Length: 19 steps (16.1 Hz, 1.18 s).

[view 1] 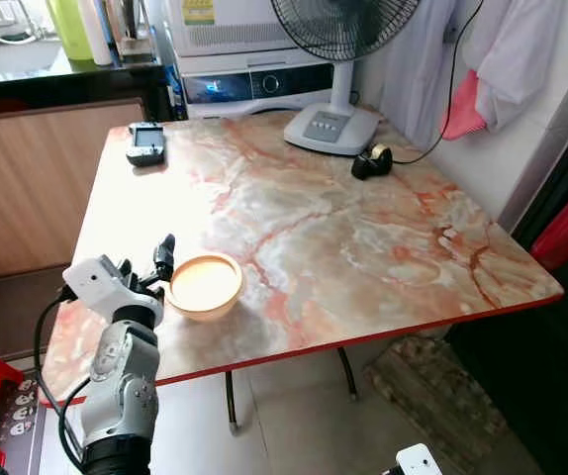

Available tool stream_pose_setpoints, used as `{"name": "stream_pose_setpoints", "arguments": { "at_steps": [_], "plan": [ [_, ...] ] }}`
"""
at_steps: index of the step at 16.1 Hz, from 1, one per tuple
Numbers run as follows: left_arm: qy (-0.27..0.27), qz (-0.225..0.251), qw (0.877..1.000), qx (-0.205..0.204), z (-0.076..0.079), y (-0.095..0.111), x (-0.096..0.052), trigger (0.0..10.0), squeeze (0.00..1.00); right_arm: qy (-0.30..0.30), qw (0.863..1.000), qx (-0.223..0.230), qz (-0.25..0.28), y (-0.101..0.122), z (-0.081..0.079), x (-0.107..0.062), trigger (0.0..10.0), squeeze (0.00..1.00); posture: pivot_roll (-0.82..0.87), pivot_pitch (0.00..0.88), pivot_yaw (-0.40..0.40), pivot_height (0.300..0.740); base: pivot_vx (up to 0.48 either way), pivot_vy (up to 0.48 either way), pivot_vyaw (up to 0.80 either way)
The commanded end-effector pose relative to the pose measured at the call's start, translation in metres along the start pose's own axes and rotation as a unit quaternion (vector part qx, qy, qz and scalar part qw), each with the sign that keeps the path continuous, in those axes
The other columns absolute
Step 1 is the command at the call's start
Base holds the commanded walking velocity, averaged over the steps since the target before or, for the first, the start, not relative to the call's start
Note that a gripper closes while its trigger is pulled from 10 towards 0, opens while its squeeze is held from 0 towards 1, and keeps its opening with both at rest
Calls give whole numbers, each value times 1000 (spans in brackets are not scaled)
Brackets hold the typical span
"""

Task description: Restocking fridge

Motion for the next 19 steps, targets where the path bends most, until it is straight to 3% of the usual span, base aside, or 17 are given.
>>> {"name": "stream_pose_setpoints", "arguments": {
  "at_steps": [1,2,3,4,8,9,19],
  "plan": [
    [4,-18,1000,-16,-4,-5,2,10000,1000,-1,1000,-1,2,3,2,0,10000,0,-13,0,-19,740,0,0,0],
    [2,-30,999,-22,-6,-9,4,10000,1000,-2,1000,-1,3,3,3,0,10000,0,-13,0,-20,740,0,0,0],
    [3,-32,999,-26,-8,-9,5,10000,67,-3,1000,-1,3,3,3,0,10000,0,-17,0,-19,740,0,0,0],
    [6,-35,999,-34,-10,-11,7,10000,0,-4,1000,0,3,3,3,0,10000,0,-17,0,-20,740,0,0,0],
    [4,-56,997,-54,-15,-20,11,10000,0,-4,1000,-2,2,3,4,0,10000,0,-15,0,-28,740,0,0,0],
    [2,-64,995,-75,-14,-25,11,10000,0,-5,1000,-3,3,3,5,0,10000,0,-15,0,-28,740,0,0,0],
    [-6,-98,989,-107,-14,-50,10,10000,0,-6,1000,-11,3,4,7,0,10000,0,-20,0,-37,740,0,0,0]
  ]
}}
Point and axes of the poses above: a point about 5 cm out from each wrist's last joint towards the gripper, its own x axis pointing out of the wrist towards the gripper, its own y axis along the axis of the wrist's last joint, z = x × y, the point moved 6 cm from there along x, pointing out of the wrist towards the gripper, and after that the axes turned 1 degree about -x, right-handed, at the moved point
